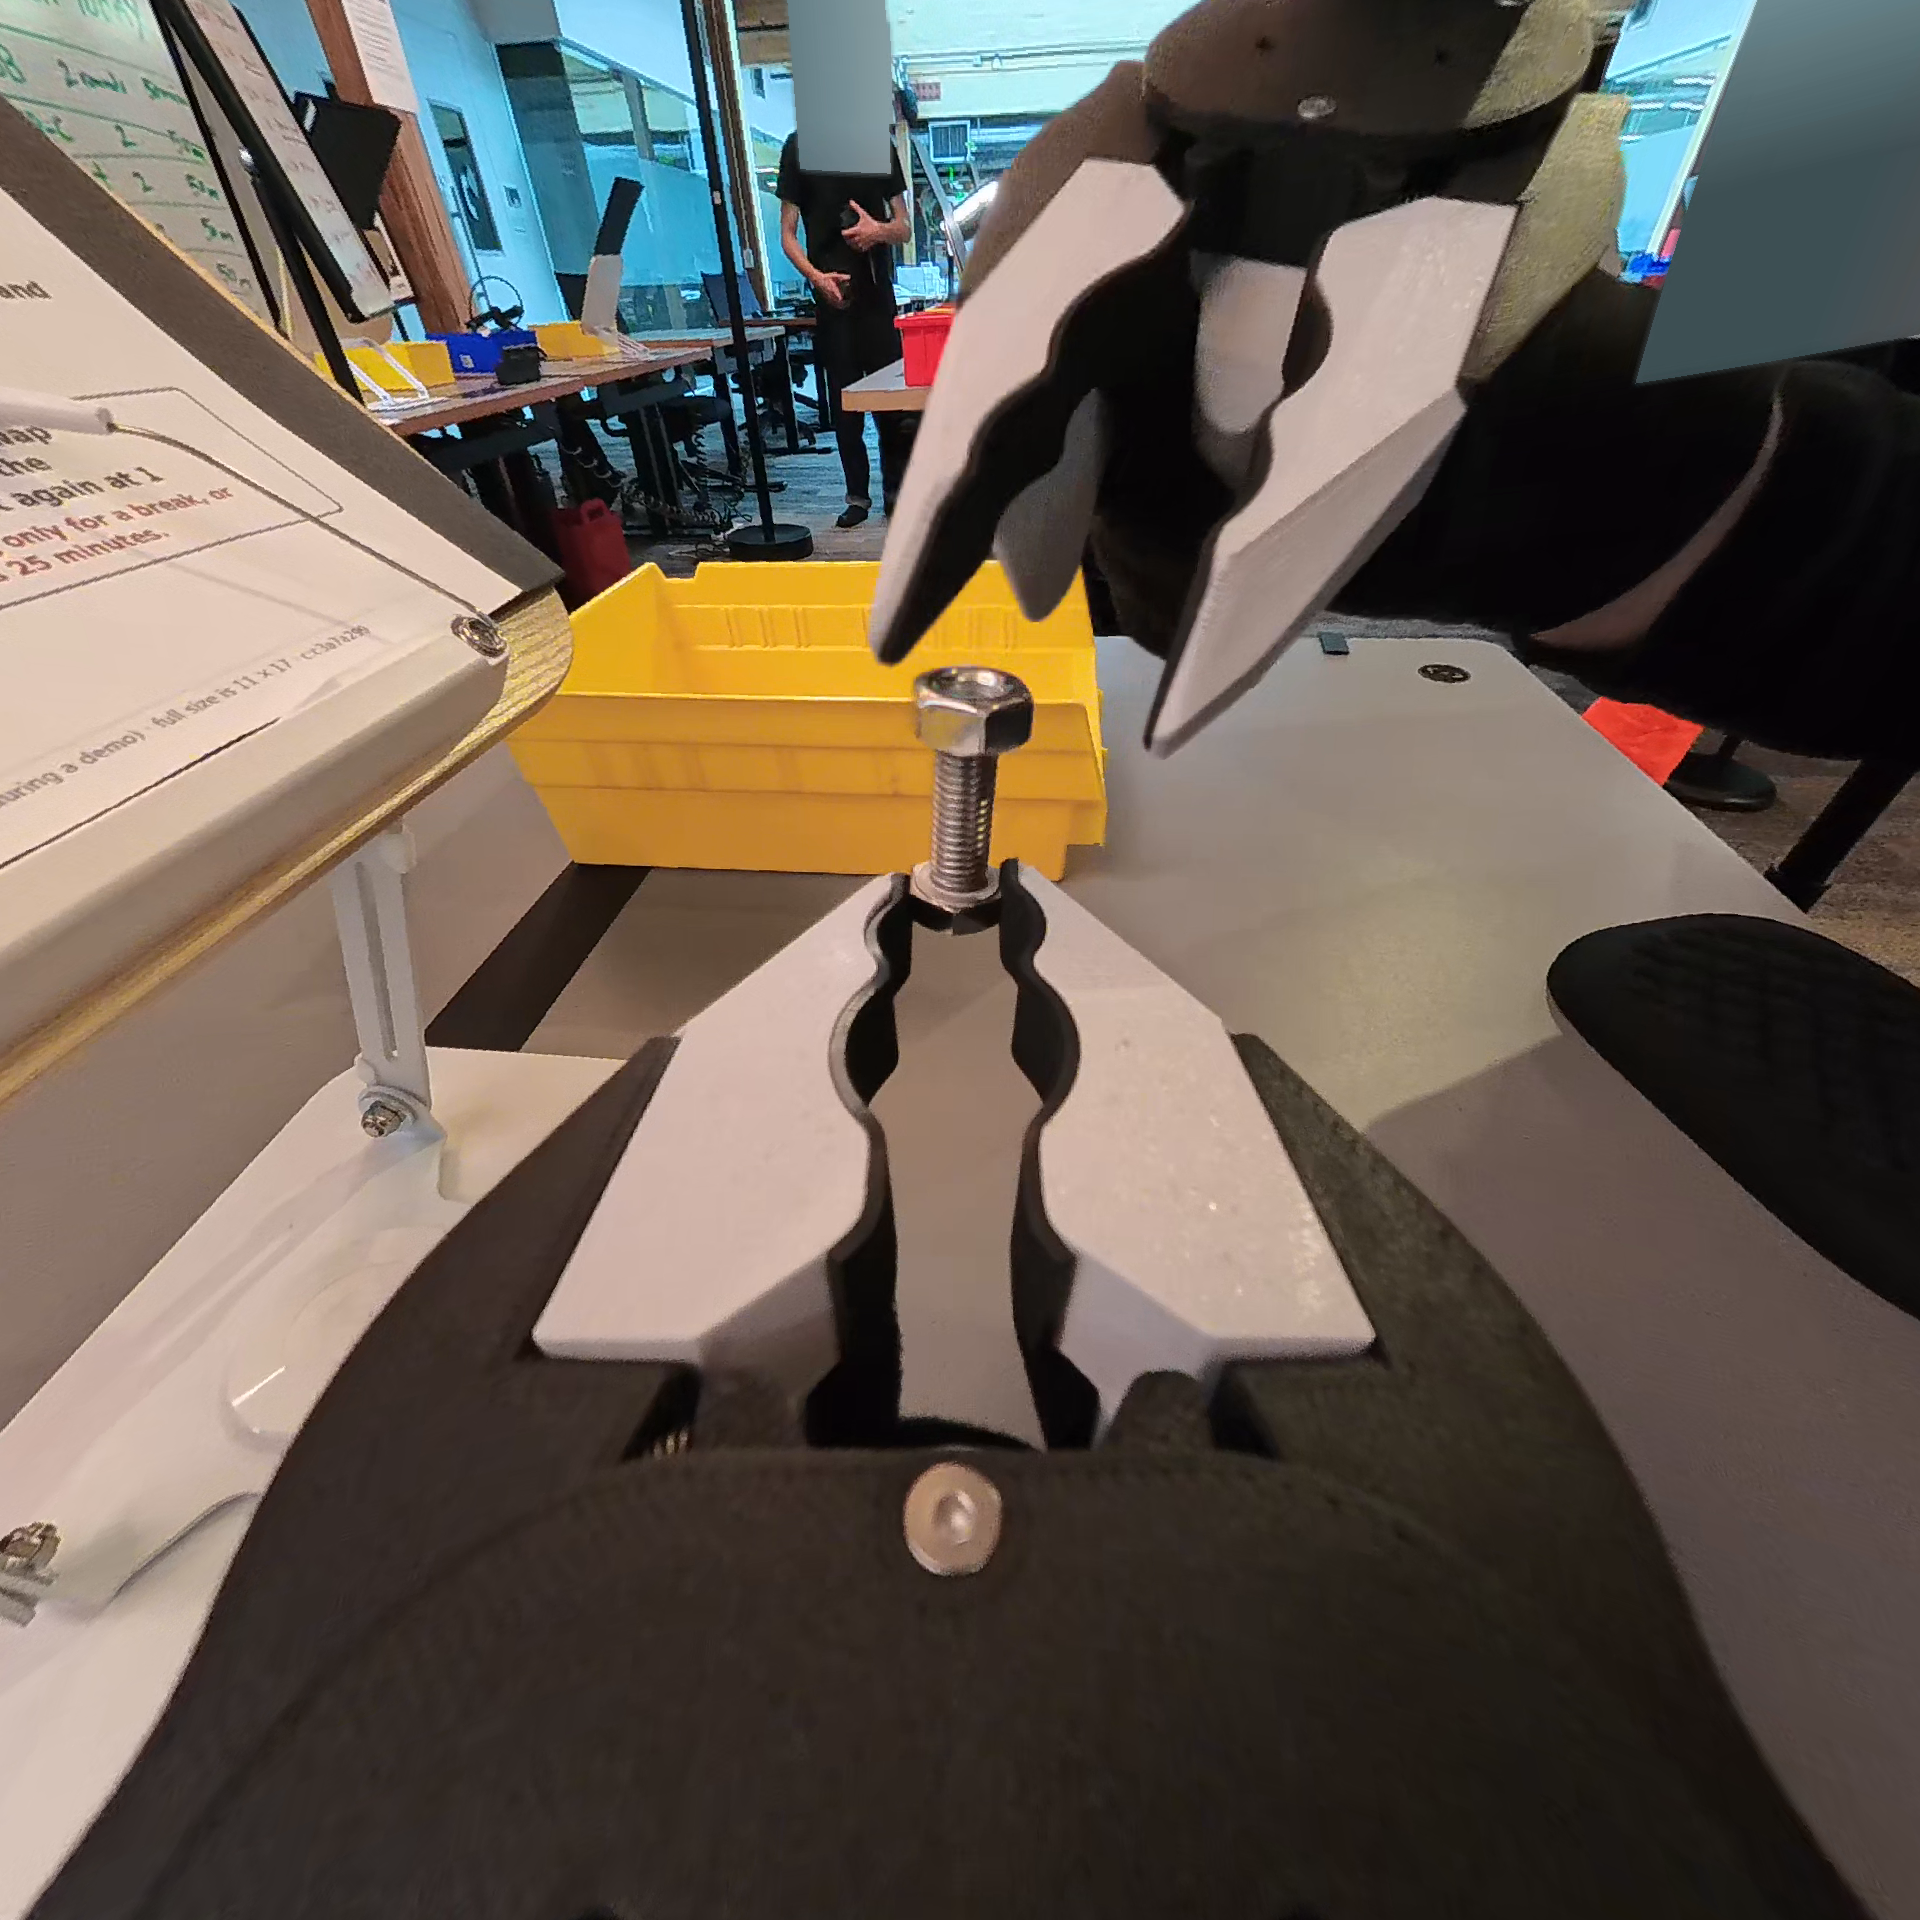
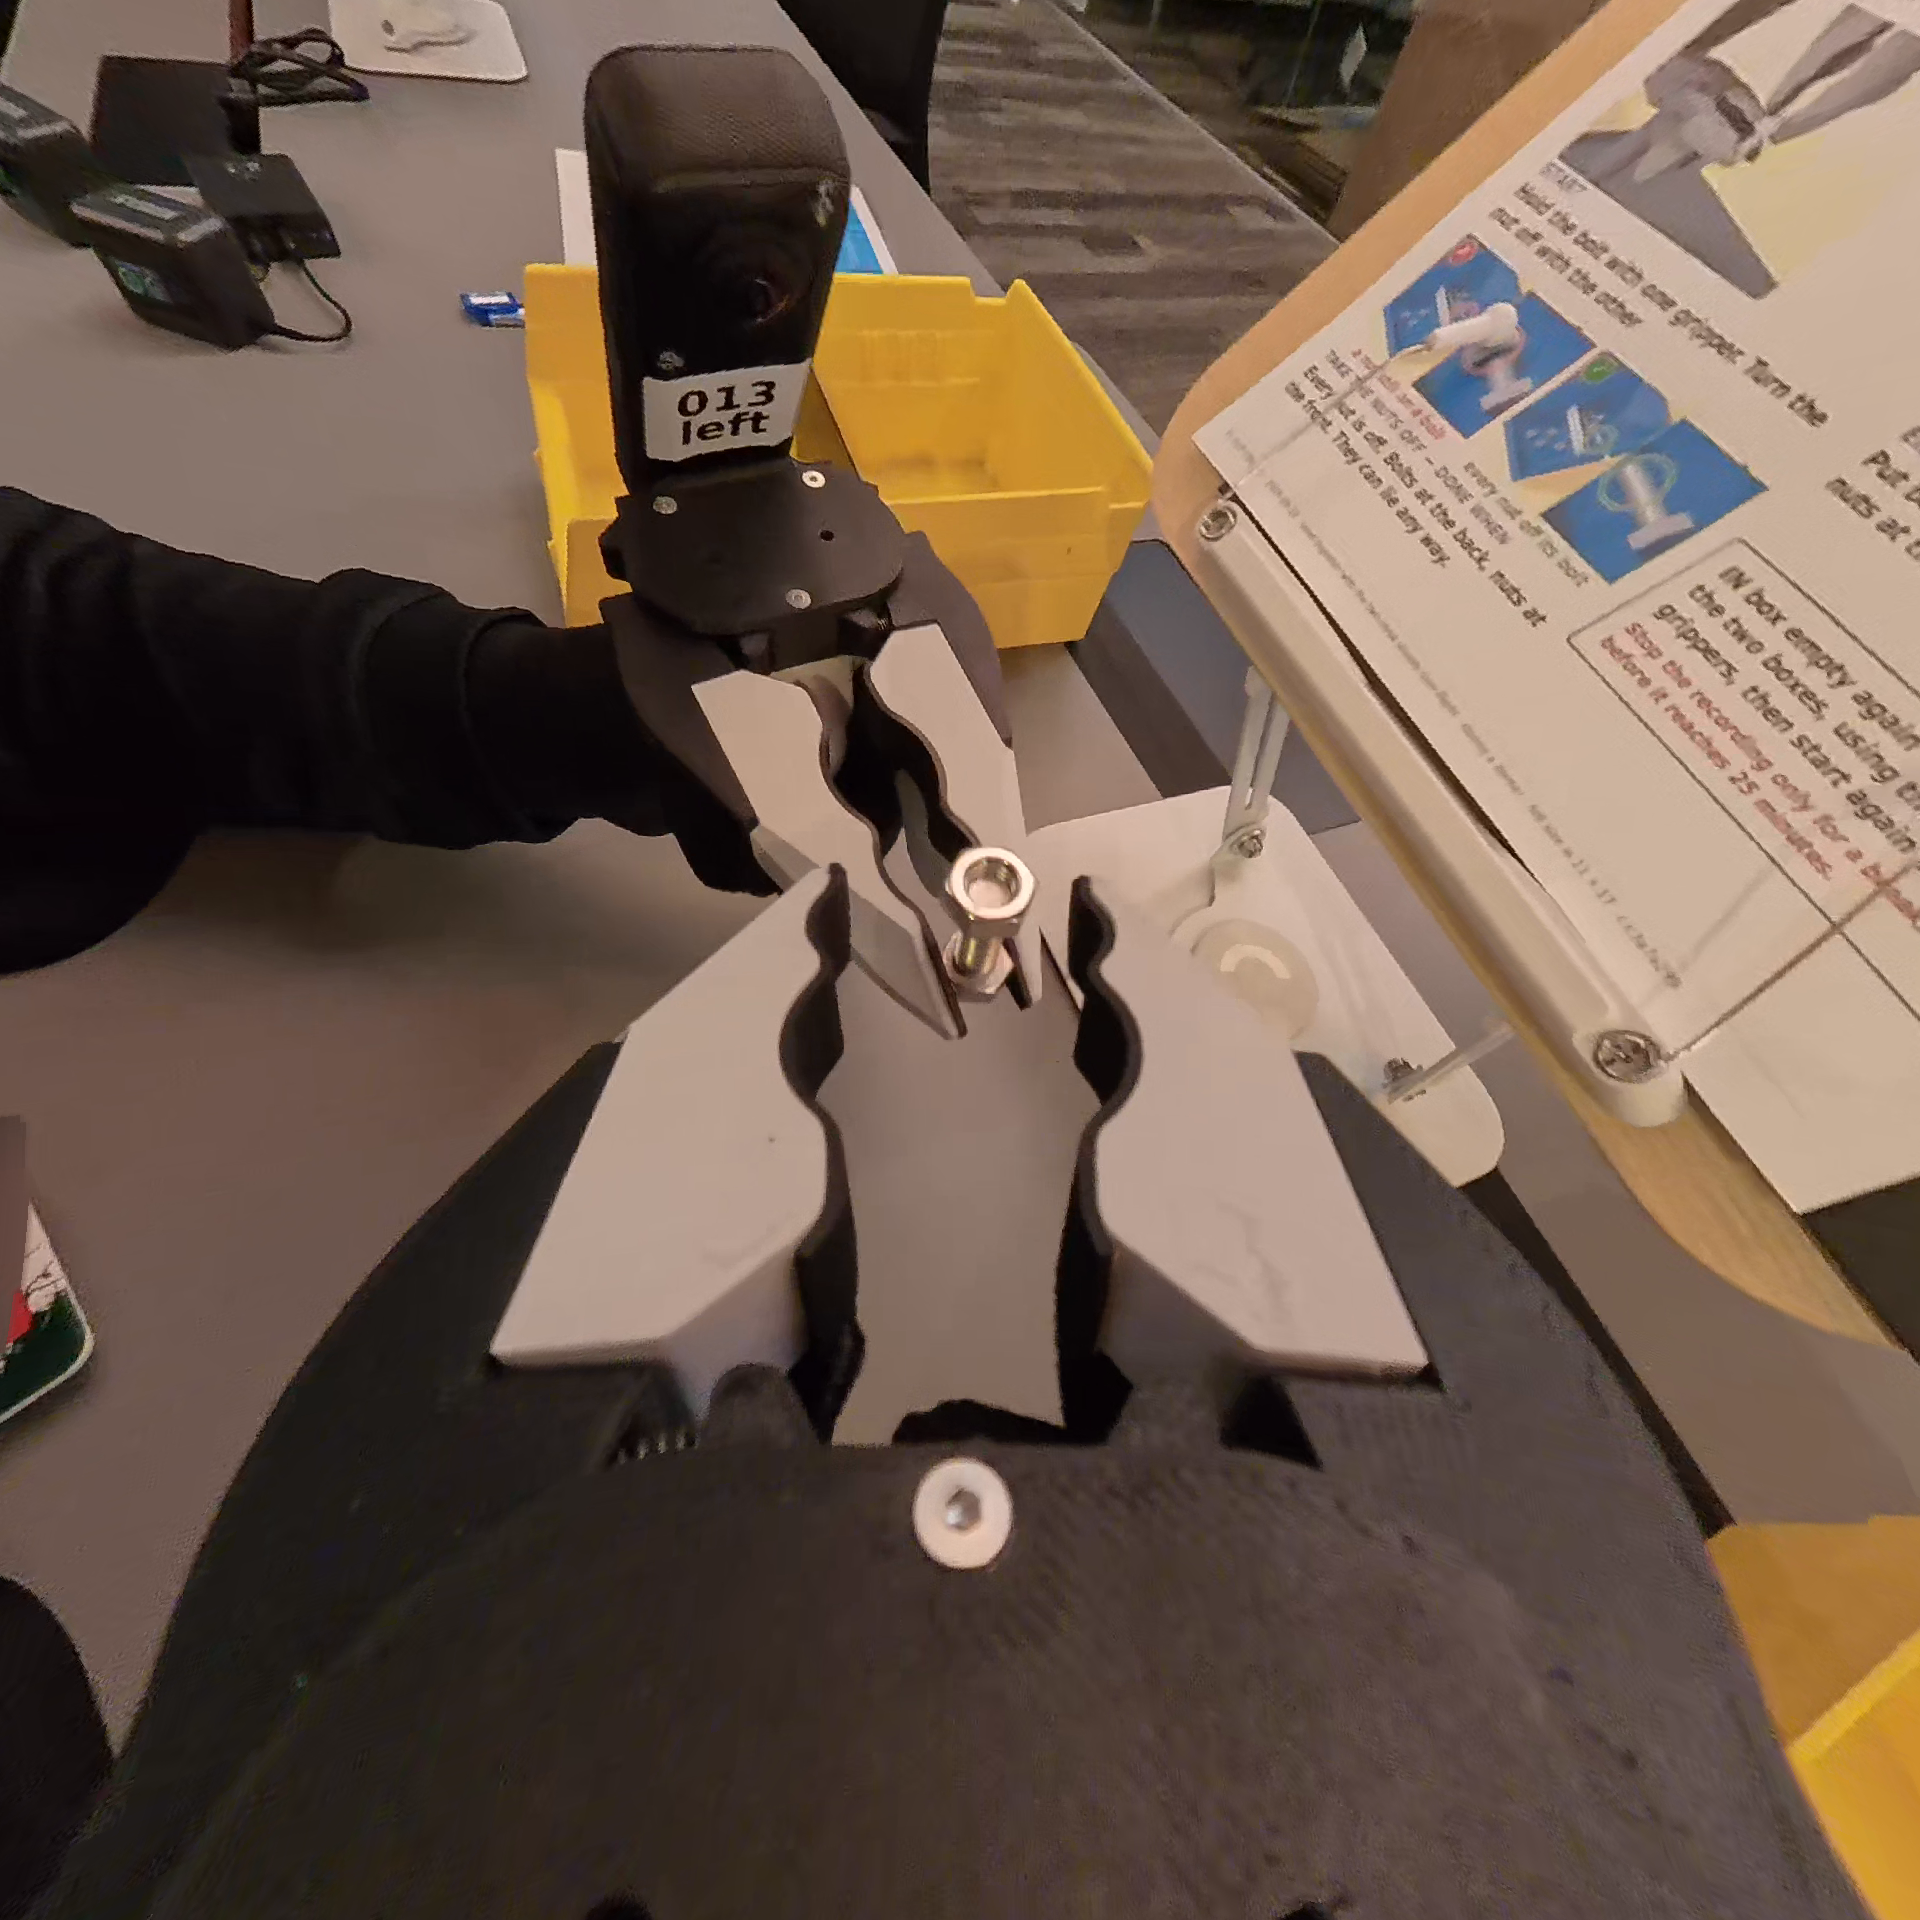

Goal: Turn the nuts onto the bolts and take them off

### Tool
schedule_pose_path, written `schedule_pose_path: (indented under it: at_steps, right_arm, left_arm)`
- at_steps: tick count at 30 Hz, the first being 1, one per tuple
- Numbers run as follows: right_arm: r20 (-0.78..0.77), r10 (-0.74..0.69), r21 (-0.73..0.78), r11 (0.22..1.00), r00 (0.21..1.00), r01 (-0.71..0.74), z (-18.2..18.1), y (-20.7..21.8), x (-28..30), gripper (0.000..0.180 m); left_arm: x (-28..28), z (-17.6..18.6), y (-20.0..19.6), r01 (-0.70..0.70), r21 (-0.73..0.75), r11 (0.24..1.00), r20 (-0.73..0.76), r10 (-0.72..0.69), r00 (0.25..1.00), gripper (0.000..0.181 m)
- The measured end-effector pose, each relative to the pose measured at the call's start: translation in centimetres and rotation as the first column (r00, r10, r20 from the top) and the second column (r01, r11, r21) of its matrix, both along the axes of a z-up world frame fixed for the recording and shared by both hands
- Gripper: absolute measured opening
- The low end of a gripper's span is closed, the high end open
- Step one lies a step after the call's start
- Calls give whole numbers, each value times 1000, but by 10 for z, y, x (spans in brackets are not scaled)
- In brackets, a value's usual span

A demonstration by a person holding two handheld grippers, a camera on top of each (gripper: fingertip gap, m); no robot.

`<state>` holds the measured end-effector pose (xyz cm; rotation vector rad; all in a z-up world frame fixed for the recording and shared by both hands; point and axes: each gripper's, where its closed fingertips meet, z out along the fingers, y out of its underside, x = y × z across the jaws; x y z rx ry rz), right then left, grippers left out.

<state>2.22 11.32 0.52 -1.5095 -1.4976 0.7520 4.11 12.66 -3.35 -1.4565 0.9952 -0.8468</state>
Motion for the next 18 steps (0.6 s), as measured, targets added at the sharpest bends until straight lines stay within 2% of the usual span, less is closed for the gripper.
schedule_pose_path:
  at_steps: [6,7,8,9,11,15,18]
  right_arm:
    - [14,24,-23,999,1000,-24,-8,-7,-2,41]
    - [18,26,-27,999,999,-26,-8,-9,1,35]
    - [31,53,-41,998,998,-52,-10,-16,4,9]
    - [42,77,-57,996,996,-75,-12,-22,6,6]
    - [46,40,-46,998,998,-38,-11,-17,9,17]
    - [-27,-14,-16,1000,1000,14,0,-2,2,60]
    - [-38,36,-17,999,999,-37,-3,-6,-10,61]
  left_arm:
    - [-2,0,1,-4,-3,1000,0,4,1000,15]
    - [-2,0,1,-5,-4,1000,3,5,1000,15]
    - [-3,0,2,-8,-7,1000,8,8,1000,15]
    - [-4,1,3,-9,-12,1000,14,9,1000,15]
    - [-4,1,3,-9,-11,1000,16,9,1000,15]
    - [-1,1,1,0,-9,1000,9,0,1000,15]
    - [0,1,0,6,-13,1000,16,-6,1000,15]
